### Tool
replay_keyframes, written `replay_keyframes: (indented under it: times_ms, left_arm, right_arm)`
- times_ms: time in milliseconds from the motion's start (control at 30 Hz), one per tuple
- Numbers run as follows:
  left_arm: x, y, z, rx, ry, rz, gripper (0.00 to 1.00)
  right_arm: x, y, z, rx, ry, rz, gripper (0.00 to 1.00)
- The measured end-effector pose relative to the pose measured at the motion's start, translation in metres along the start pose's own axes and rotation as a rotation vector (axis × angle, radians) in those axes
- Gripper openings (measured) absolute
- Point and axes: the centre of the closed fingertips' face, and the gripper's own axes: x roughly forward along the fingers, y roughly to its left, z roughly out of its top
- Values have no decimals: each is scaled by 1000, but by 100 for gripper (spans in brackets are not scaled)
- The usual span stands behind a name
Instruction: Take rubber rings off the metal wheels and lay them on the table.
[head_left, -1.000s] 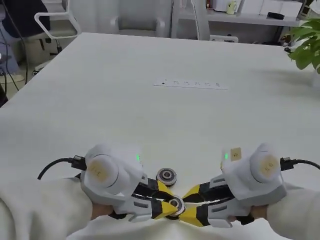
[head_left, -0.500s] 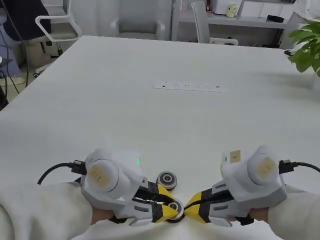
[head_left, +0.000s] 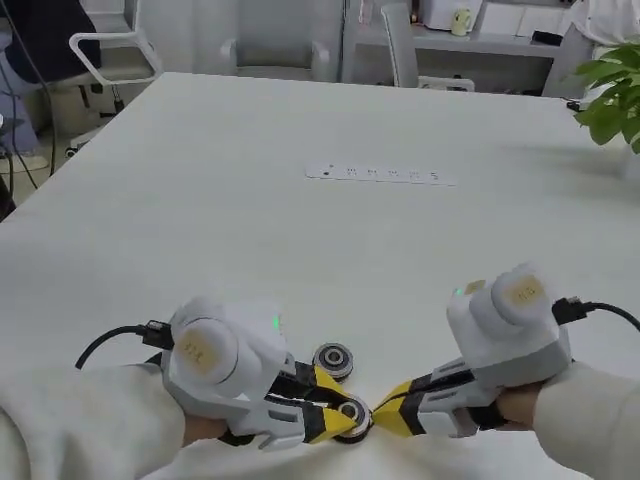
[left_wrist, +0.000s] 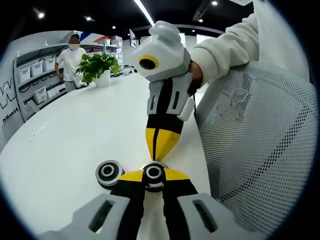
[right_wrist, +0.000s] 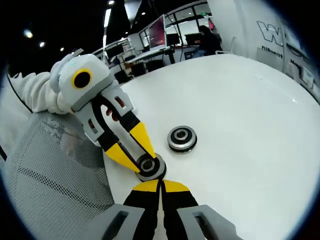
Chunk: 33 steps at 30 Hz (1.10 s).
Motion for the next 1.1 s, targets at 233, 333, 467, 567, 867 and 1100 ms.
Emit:
replay_keyframes:
  times_ms: [233,333,467,567,867,1100]
  left_arm:
    - [0,0,0,-5,-4,-3,7]
    - [0,0,0,-11,-6,-2,8]
    - [0,0,0,-16,-8,-1,7]
    - [1,1,0,-18,-9,-1,7]
    - [2,1,1,-17,-17,0,8]
    - [2,2,1,-22,-13,4,8]
  right_arm:
    - [-3,1,4,127,-10,22,0]
    - [-3,0,3,250,-9,1,0]
    - [-1,2,6,254,-13,-1,0]
    - [0,1,5,307,-20,10,0]
    - [-3,1,5,340,-29,16,0]
    - [-4,0,6,368,-43,23,0]
